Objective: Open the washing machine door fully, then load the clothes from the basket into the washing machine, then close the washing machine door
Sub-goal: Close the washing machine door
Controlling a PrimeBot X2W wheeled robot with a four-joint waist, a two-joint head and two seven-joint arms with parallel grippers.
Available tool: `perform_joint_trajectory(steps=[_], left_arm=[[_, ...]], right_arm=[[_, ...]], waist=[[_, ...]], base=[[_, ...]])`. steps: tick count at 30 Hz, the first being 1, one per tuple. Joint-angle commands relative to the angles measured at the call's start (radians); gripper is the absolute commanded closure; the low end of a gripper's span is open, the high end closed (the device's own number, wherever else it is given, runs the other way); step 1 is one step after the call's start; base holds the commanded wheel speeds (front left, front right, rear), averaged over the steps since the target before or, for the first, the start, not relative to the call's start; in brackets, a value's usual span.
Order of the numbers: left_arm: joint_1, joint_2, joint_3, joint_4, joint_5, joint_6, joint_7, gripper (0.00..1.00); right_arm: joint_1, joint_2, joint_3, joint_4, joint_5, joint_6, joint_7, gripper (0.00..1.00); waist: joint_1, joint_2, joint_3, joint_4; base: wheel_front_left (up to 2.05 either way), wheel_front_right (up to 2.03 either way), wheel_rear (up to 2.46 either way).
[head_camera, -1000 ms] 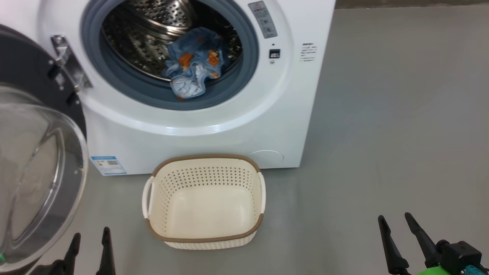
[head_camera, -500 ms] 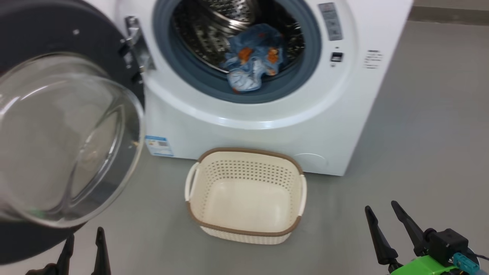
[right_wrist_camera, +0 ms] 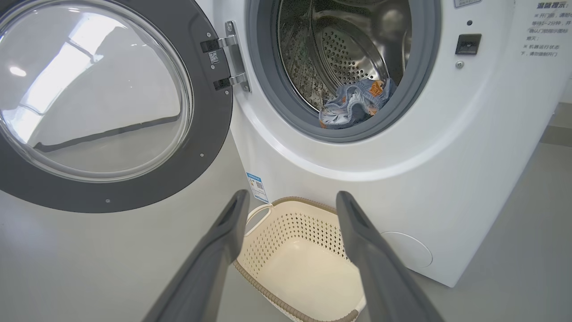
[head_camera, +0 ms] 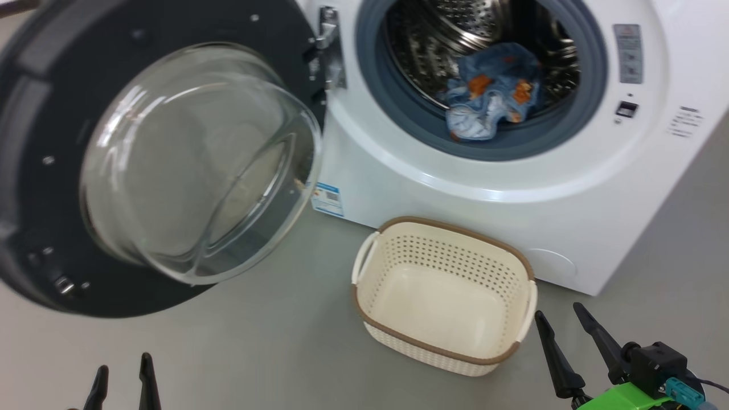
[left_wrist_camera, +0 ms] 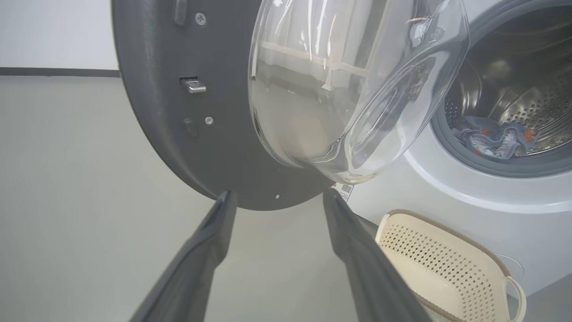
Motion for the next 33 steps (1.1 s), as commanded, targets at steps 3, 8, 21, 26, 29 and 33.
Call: perform_joint_trajectory(steps=[3,8,21,26,29,33], left_arm=[[-0.001,0.012,0.030,-0.033,-0.007,0.009,-0.006,0.00],[0.018,0.012,0.036,-0.054,-0.010,0.022,-0.006,0.00],[0.038,0.012,0.032,-0.084,-0.017,0.046,-0.006,0.00],[0.017,0.012,0.040,-0.090,-0.038,0.039,-0.006,0.57],[-0.011,0.012,0.074,-0.117,-0.055,0.026,-0.006,1.00],[-0.071,0.018,0.154,-0.181,-0.069,-0.001,-0.006,1.00]], right_arm=[[-0.023,-0.008,0.027,-0.017,0.006,0.009,-0.012,0.00],[-0.023,-0.002,0.042,-0.015,0.006,0.009,-0.012,0.00],[-0.030,-0.001,0.054,-0.009,0.011,0.009,-0.012,0.00],[-0.027,0.000,0.046,-0.014,0.010,0.009,-0.012,0.00],[-0.025,0.002,0.039,-0.019,0.006,0.009,-0.012,0.00],[-0.032,-0.001,0.039,-0.023,0.003,0.009,-0.012,0.00]], waist=[[0.0000,0.0000,-0.024,0.077],[0.0000,0.0000,-0.029,0.097],[0.0000,0.0000,-0.024,0.099],[0.0000,0.0000,-0.013,0.099],[0.0000,0.0000,-0.007,0.099],[0.0000,0.0000,0.009,0.091]], base=[[0.00,0.00,0.00],[0.00,0.00,0.00],[0.00,0.00,0.00],[0.00,0.00,0.00],[0.00,0.00,0.00],[0.00,0.00,0.00]])
